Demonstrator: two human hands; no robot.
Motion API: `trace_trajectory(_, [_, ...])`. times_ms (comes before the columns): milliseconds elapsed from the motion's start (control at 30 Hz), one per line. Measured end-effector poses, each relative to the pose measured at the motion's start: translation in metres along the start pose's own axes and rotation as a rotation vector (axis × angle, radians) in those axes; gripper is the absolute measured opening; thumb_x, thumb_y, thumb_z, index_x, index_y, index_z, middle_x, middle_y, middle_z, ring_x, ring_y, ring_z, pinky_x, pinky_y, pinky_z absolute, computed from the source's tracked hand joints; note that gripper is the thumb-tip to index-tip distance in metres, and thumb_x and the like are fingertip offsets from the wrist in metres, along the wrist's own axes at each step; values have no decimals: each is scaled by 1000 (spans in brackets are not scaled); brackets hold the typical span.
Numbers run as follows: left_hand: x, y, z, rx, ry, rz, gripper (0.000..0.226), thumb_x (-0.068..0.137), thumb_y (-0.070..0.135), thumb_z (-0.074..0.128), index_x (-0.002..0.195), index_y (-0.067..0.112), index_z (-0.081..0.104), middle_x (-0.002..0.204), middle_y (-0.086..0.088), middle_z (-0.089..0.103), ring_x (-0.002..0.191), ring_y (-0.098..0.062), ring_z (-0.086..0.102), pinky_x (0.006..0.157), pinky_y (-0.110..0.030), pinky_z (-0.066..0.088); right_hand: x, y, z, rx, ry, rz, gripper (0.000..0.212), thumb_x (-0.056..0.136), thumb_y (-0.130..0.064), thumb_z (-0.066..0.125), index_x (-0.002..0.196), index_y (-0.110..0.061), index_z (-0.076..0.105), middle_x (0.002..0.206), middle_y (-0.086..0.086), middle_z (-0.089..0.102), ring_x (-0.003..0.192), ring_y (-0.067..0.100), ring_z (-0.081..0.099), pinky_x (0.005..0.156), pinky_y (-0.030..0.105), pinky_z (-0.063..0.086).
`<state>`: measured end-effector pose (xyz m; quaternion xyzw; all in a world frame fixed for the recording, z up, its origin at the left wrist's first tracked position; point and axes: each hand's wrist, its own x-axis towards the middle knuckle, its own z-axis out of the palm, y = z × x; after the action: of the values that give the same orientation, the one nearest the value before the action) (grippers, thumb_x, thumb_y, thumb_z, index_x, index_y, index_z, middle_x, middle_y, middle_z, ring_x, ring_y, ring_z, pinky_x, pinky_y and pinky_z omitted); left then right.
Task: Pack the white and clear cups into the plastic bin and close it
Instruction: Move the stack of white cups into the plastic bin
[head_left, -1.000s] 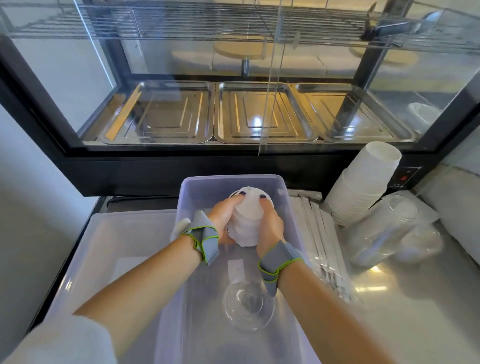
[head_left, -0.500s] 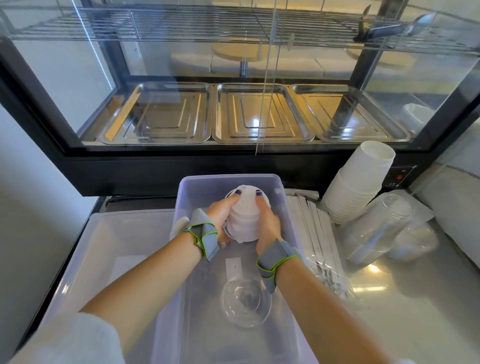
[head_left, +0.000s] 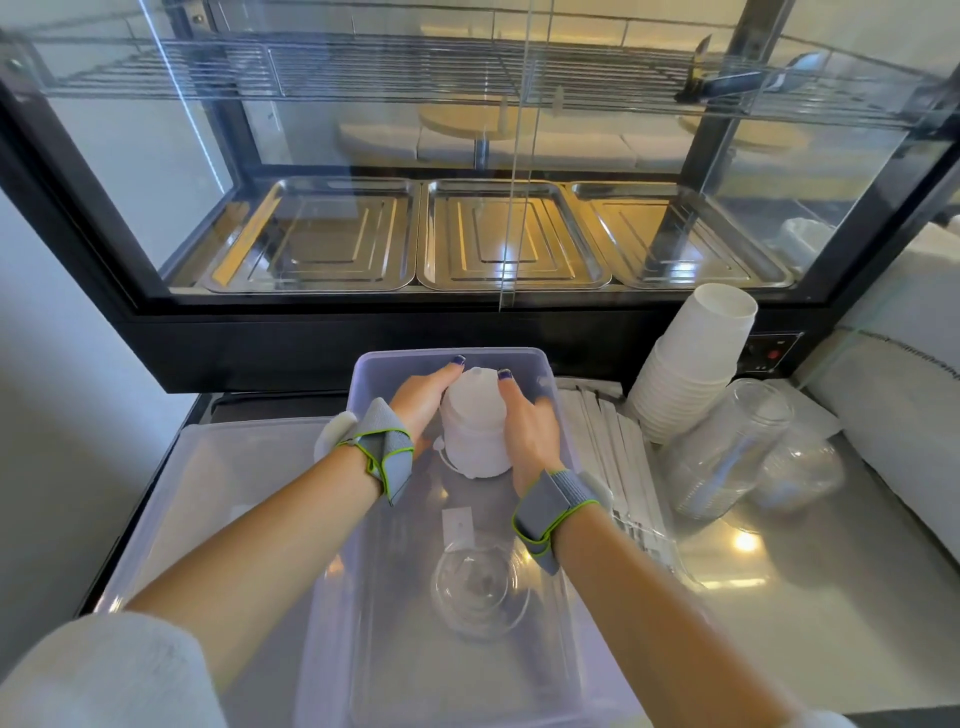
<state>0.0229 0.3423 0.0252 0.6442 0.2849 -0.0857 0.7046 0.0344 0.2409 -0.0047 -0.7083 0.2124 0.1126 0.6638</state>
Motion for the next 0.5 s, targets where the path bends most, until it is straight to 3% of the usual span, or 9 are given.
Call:
trace_trajectory(100, [-9,4,-1,5,24,27,30,91,38,52,63,27,53,37,13,60,61,-5,43,31,-14,40,-8,-4,-4,-7,-27,-24,64,84,-45,49,140,-16,37,140,7,48,123,31,50,102,42,44])
trace_trajectory(200, [-16,7,0,87,62,80,34,91,38,51,60,24,47,61,5,49,62,-11,41,55,-27,36,-14,-7,-9,-14,-59,-40,60,86,-43,48,138,-15,41,137,7,51,120,29,52,99,40,45])
trace_trajectory(300, [-18,12,0,190,129,166,39,92,31,49,57,18,40,65,0,39,83,-28,38,78,-32,32,-23,-12,-17,-3,-99,-72,44,87,-39,50,122,-13,53,113,8,61,99,24,57,78,33,47])
trace_trajectory(367, [-22,17,2,233,154,223,37,91,22,48,55,17,37,62,-1,36,86,-26,37,79,-33,31,-29,-16,-26,5,-129,-105,32,88,-37,50,107,-13,58,92,5,59,81,20,54,64,27,42])
trace_trajectory(433, [-27,22,7,231,167,285,35,88,17,47,55,18,37,60,-1,35,73,-27,39,77,-32,32,-33,-22,-38,24,-139,-133,22,88,-35,51,88,-15,57,73,1,52,64,15,47,55,25,35])
trace_trajectory(500, [-33,25,16,186,170,327,32,87,19,51,57,17,40,62,-4,36,60,-19,38,72,-29,34,-37,-27,-53,50,-129,-147,16,89,-33,52,90,-17,56,69,-3,49,62,12,45,55,24,34])
